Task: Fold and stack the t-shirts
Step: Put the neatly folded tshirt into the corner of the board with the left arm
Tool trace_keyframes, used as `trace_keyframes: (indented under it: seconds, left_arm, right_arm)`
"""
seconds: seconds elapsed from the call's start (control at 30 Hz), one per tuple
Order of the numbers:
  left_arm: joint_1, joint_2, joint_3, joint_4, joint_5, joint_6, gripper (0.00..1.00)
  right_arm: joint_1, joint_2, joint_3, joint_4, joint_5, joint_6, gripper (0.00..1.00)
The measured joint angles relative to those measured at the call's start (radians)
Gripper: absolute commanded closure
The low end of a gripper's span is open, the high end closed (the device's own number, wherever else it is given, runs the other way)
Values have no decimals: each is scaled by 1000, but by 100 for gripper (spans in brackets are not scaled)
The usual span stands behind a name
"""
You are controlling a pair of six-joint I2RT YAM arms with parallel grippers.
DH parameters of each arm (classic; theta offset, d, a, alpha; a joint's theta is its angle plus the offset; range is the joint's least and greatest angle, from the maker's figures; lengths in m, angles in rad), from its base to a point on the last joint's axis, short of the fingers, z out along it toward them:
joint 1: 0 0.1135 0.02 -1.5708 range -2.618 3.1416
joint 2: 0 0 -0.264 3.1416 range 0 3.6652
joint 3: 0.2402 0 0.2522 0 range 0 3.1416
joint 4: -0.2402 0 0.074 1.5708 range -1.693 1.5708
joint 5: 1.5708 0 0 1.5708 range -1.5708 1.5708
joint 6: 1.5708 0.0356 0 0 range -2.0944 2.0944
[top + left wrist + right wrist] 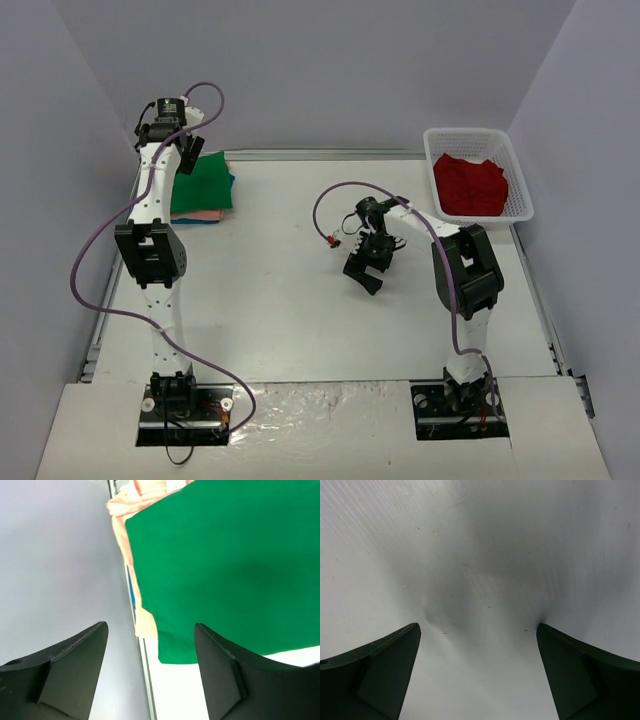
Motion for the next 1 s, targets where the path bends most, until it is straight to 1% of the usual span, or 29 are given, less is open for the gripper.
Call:
trace_keyframes:
  seconds: [0.13,0.23,0.3,0.37,0.43,0.5,0.57,0.7,0.73,0.8,0.9,1.0]
  left_arm:
    - [0,-3,-41,48,-61,16,32]
    - [1,-27,-109,89,-100,24,32]
    - [1,-60,-170,110,-108,25,27]
    - [1,-114,-240,117,-91,19,26]
    - [2,-197,-333,124,-43,-2,23]
    - [3,-305,-441,147,34,-35,21]
    - [4,-441,-575,192,123,-74,20]
    - [5,-704,-830,309,319,-142,14]
    - [5,-765,-898,348,358,-154,11]
    - [2,-859,-1020,415,409,-168,11]
    - [-3,-914,-1143,470,439,-168,11]
    - [-4,-879,-1186,478,438,-164,11]
  right_arm:
    - [0,0,0,0,1,0,0]
    - [0,0,0,0,0,0,0]
    - [0,-1,0,-1,0,0,0]
    - [0,-2,0,-1,0,-1,0]
    - [0,-5,-1,0,0,-1,0]
    - [0,-16,-2,1,-1,-1,0]
    - [-1,-23,-2,6,-3,-1,0]
    - [-16,-30,0,8,-18,14,0]
    - [-27,-33,0,9,-27,21,0]
    - [-61,-39,0,11,-51,34,0]
    - [-137,-80,2,15,-101,56,0]
    - [-227,-195,6,33,-140,86,0]
